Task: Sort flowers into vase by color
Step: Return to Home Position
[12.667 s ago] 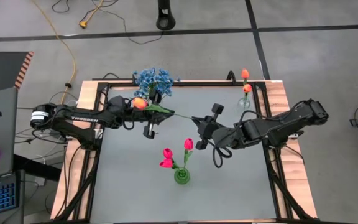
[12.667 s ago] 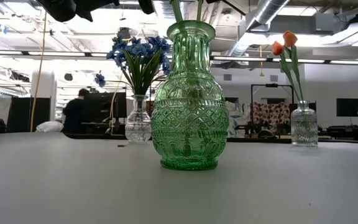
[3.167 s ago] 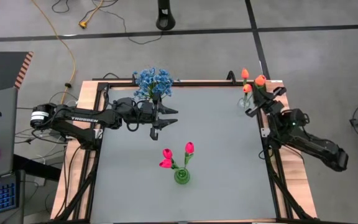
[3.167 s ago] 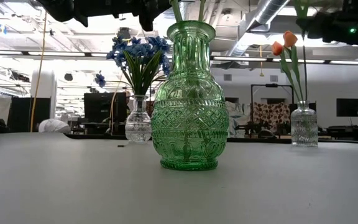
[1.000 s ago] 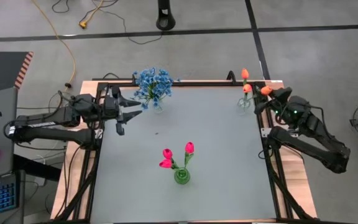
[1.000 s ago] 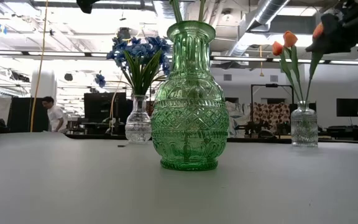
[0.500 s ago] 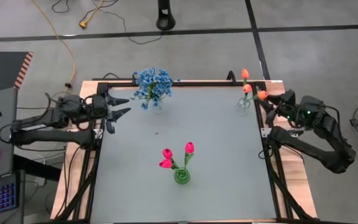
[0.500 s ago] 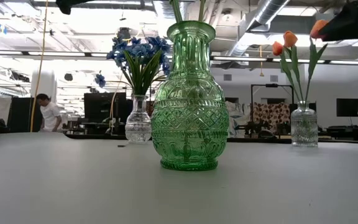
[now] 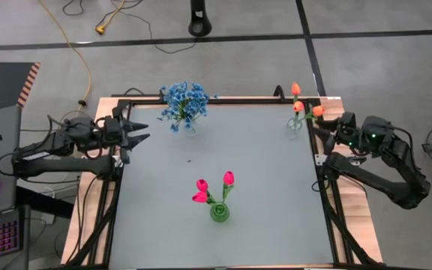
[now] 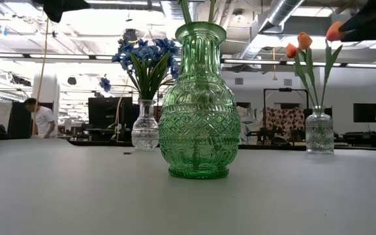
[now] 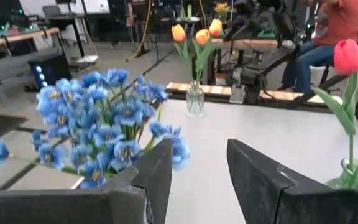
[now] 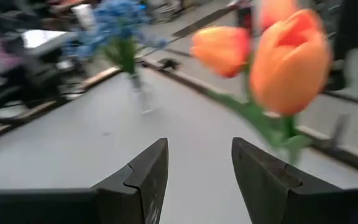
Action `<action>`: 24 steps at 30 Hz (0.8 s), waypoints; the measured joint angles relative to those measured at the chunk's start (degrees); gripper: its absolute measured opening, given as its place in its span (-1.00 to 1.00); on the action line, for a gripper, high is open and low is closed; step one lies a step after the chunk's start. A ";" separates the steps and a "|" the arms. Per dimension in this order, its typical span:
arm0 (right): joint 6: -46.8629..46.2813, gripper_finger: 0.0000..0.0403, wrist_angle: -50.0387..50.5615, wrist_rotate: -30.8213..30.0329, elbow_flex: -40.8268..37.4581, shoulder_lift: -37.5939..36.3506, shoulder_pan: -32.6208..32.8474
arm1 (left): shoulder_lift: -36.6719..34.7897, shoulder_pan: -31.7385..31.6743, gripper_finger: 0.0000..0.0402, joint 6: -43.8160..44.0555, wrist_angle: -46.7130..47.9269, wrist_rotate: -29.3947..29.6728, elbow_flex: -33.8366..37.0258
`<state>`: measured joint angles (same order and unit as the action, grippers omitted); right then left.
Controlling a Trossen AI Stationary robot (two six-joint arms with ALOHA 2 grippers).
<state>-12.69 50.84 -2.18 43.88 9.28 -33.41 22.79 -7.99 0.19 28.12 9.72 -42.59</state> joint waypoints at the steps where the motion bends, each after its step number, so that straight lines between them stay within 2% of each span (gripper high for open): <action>1: -0.64 0.02 -0.01 1.99 0.00 -0.01 0.00 | 0.00 0.00 -0.29 0.04 0.57 0.00 0.00; 4: -2.31 0.02 -0.01 6.81 0.00 -0.02 0.00 | 0.02 0.00 -0.33 0.01 1.76 -0.02 0.24; 8: -3.83 0.01 0.02 7.55 -0.02 -0.02 0.00 | 0.00 0.00 -0.40 0.27 1.32 -0.33 2.26; 12: -4.00 -0.09 -0.04 8.66 -0.52 -0.02 0.00 | 0.08 0.00 -0.48 1.24 0.27 -0.37 6.09; 18: -5.94 -0.38 -5.66 13.33 -6.70 0.01 0.00 | 0.04 0.00 -0.62 2.60 -9.72 -0.39 13.96; 24: -4.91 -0.74 -23.15 19.75 -16.42 0.00 0.32 | 0.02 0.00 -0.80 2.62 -17.91 -0.43 20.53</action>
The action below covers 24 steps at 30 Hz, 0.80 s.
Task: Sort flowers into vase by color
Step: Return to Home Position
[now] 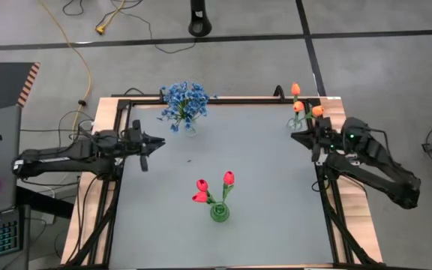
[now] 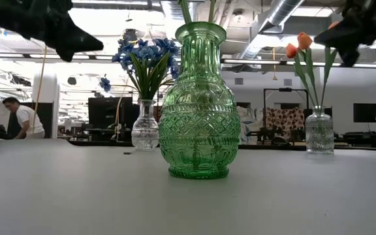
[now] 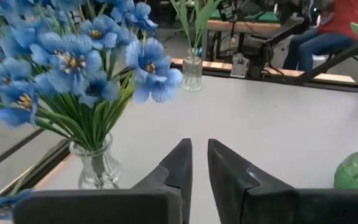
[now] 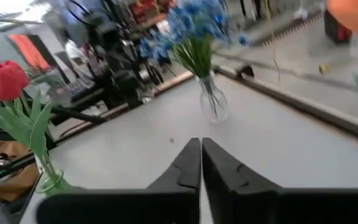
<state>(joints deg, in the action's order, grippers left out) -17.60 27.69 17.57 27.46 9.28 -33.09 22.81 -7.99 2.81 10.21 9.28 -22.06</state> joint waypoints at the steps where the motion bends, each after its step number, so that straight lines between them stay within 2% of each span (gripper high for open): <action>1: 0.62 -0.80 -3.03 0.11 -1.46 -0.01 0.41 | -0.02 0.00 -0.83 0.02 -1.51 -0.11 1.07; 4: 1.43 -0.92 -11.09 0.14 -5.91 -0.02 2.28 | 0.00 -0.02 -0.92 0.02 -7.47 -1.57 4.64; 7: 1.50 -0.91 -18.55 0.04 -10.53 0.00 5.06 | -0.02 -0.02 -0.99 0.04 -12.95 -3.42 8.31; 12: 1.50 -0.82 -25.86 -5.38 -17.10 0.02 11.08 | 0.00 -0.02 -0.99 -0.71 -17.83 -3.98 12.24; 17: 2.03 -0.92 -30.55 -12.46 -21.56 0.01 17.79 | -1.44 -0.02 -1.00 -1.69 -18.40 -3.98 13.47; 24: 8.36 -0.86 -34.58 -19.24 -23.04 -0.02 26.56 | -6.57 -0.02 -1.00 -3.64 -15.69 -3.94 14.01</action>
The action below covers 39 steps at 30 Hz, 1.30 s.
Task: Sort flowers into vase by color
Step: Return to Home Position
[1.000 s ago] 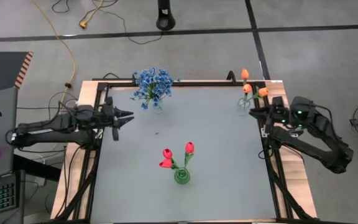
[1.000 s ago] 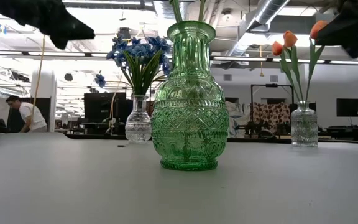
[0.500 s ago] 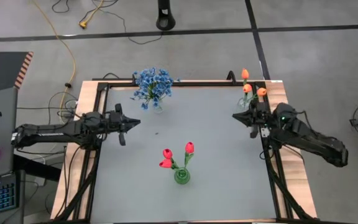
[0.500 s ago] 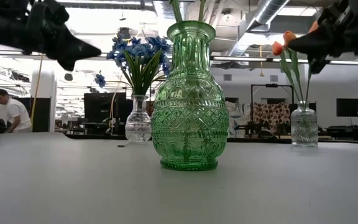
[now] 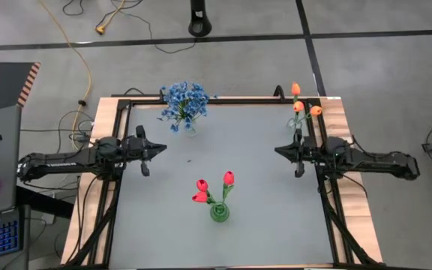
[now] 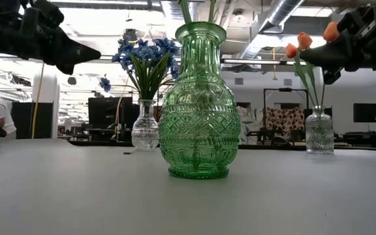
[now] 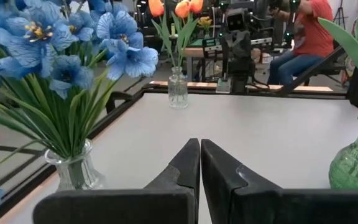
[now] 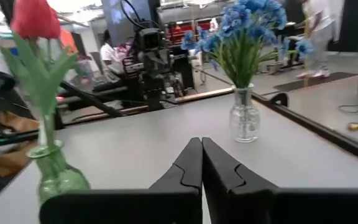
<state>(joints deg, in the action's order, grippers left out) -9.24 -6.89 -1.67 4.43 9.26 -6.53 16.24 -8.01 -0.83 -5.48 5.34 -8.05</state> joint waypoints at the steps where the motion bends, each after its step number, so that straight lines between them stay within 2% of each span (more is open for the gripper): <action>1: 0.78 -0.85 0.05 -1.81 0.00 0.02 1.08 | -0.98 0.00 -1.00 0.00 0.94 0.02 0.00; 3: 2.16 -0.86 0.28 -4.17 0.00 0.02 3.04 | -2.97 0.00 -1.00 -0.01 2.79 0.02 0.00; 8: 5.37 -0.91 0.89 -4.98 0.00 0.01 6.03 | -7.66 0.00 -1.00 -0.65 7.53 0.02 0.00; 13: 4.78 -0.85 2.14 -8.92 -0.86 0.01 6.46 | -11.98 0.00 -1.00 -3.12 10.78 0.06 0.00; 18: 2.86 -0.89 -0.11 -10.47 -3.91 0.07 6.41 | -16.12 0.00 -1.00 -3.96 13.94 0.07 0.00; 29: 6.75 -0.86 -2.89 -10.47 -3.93 -0.48 6.37 | -16.16 0.02 -1.00 -5.17 17.77 2.64 0.02; 39: 9.96 -0.85 -0.19 -10.47 -3.96 -8.16 6.35 | -16.14 0.02 -1.00 -5.79 18.73 3.02 0.02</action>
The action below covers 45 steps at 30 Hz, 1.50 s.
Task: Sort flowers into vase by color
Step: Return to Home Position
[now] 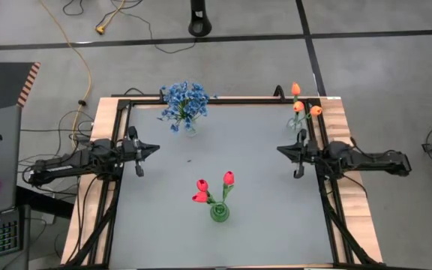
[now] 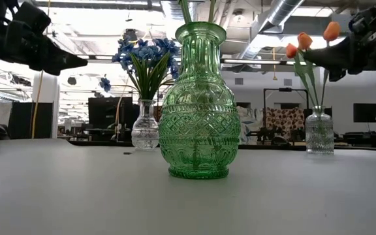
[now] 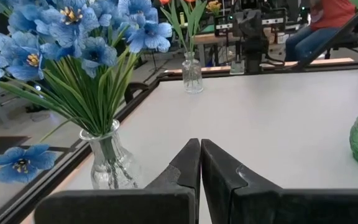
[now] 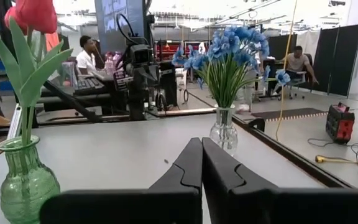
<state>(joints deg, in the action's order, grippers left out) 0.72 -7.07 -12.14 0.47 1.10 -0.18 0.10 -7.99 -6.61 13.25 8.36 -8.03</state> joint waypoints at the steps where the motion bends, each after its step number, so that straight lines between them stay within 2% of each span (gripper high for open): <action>1: 0.09 -0.85 1.07 0.00 -0.01 -1.02 -0.01 | 0.00 0.00 -1.00 0.00 0.21 0.00 0.00; 11: -0.68 -0.85 4.92 0.10 0.25 -0.95 -1.12 | 0.04 0.00 -1.00 0.61 0.80 -0.13 0.00; 35: -0.25 -0.81 5.32 0.13 0.31 1.32 -2.87 | 0.13 0.00 -1.00 -0.22 2.55 1.54 0.00; 45: -0.25 -0.81 5.34 0.13 0.31 1.32 -2.87 | 0.13 0.00 -1.00 -0.29 6.89 1.53 -0.02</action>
<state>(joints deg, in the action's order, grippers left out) 0.47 -1.74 -12.01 0.78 2.42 -3.05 0.23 -7.99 -6.90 20.14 9.89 -8.05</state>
